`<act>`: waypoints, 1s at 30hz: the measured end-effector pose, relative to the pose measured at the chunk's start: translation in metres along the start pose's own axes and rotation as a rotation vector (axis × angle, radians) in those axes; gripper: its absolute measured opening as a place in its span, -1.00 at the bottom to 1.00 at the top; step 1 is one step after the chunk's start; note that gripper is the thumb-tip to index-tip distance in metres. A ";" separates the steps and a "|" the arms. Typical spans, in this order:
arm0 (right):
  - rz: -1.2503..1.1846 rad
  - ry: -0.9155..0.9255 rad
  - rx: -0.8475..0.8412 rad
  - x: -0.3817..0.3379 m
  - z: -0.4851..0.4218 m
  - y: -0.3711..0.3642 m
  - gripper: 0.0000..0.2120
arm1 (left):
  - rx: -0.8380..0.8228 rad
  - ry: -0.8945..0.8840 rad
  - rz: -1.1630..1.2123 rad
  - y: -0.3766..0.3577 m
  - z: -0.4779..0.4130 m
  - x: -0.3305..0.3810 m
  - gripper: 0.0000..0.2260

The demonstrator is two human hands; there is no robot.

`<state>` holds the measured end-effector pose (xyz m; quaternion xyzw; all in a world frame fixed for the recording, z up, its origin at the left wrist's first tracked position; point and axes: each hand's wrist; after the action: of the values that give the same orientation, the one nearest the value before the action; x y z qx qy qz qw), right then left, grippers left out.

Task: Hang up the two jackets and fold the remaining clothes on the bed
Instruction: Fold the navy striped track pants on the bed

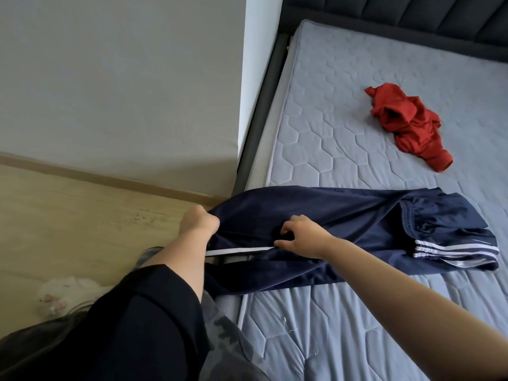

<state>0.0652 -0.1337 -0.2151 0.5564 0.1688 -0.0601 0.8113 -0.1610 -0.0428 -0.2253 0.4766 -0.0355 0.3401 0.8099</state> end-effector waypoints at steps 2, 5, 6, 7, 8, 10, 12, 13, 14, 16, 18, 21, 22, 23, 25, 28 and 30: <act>0.005 -0.021 0.010 0.001 0.000 0.000 -0.51 | 0.078 0.008 0.022 0.004 -0.005 -0.005 -0.89; -0.095 0.006 -0.006 -0.001 0.004 0.004 -0.33 | 0.132 -0.066 -0.277 -0.002 0.004 -0.006 -0.78; -0.126 0.023 -0.034 -0.002 0.006 0.005 -0.28 | 0.148 -0.136 -0.426 -0.004 0.008 -0.004 -0.68; -0.149 0.037 -0.065 -0.003 0.008 0.007 -0.25 | 0.176 -0.233 -0.513 -0.008 0.011 0.000 -0.61; -0.164 0.043 -0.093 -0.003 0.011 0.009 -0.22 | 0.193 -0.339 -0.526 -0.009 0.016 0.005 -0.61; -0.146 0.051 -0.136 -0.005 0.016 0.011 -0.21 | 0.116 -0.541 -0.413 -0.009 0.029 0.019 -0.82; -0.038 0.092 -0.172 -0.005 0.021 0.010 -0.22 | -0.173 -0.635 -0.346 -0.011 0.048 0.029 -0.90; 0.040 0.117 -0.196 -0.005 0.023 0.010 -0.22 | -0.319 -0.656 -0.358 -0.014 0.057 0.031 -0.81; 0.121 0.138 -0.230 -0.005 0.026 0.009 -0.21 | -0.445 -0.645 -0.399 -0.016 0.067 0.031 -0.77; 0.239 0.149 -0.303 -0.003 0.031 0.007 -0.21 | -0.578 -0.635 -0.494 -0.020 0.081 0.030 -0.71; 0.236 0.139 -0.267 -0.001 0.034 0.007 -0.34 | -0.540 -0.687 -0.596 -0.024 0.089 0.028 -0.57; 0.035 0.077 -0.061 -0.003 0.034 0.015 -0.64 | -0.356 -0.795 -0.792 -0.029 0.096 0.029 -0.46; -0.026 0.060 -0.013 -0.003 0.034 0.018 -0.70 | -0.319 -0.821 -0.831 -0.031 0.096 0.028 -0.52; -0.068 0.044 0.030 -0.003 0.033 0.021 -0.76 | -0.306 -0.828 -0.838 -0.032 0.096 0.028 -0.61; -0.079 0.015 0.095 -0.002 0.029 0.027 -0.85 | -0.360 -0.768 -0.693 -0.033 0.091 0.029 -0.74; -0.079 -0.054 0.101 0.000 0.015 0.031 -0.77 | -0.412 -0.587 -0.283 -0.024 0.076 0.036 -0.76; -0.099 -0.104 0.112 0.004 0.004 0.031 -0.78 | -0.260 -0.577 -0.228 -0.019 0.059 0.036 -0.85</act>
<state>0.0783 -0.1257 -0.1881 0.5880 0.1502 -0.1384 0.7827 -0.1063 -0.0769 -0.1938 0.4469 -0.2527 0.0912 0.8533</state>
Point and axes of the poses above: each hand's wrist, its own z-axis away from the middle knuckle, its own y-axis out of the back of the hand, x = y × z, and after that the axes turned 9 degrees about y, right-handed
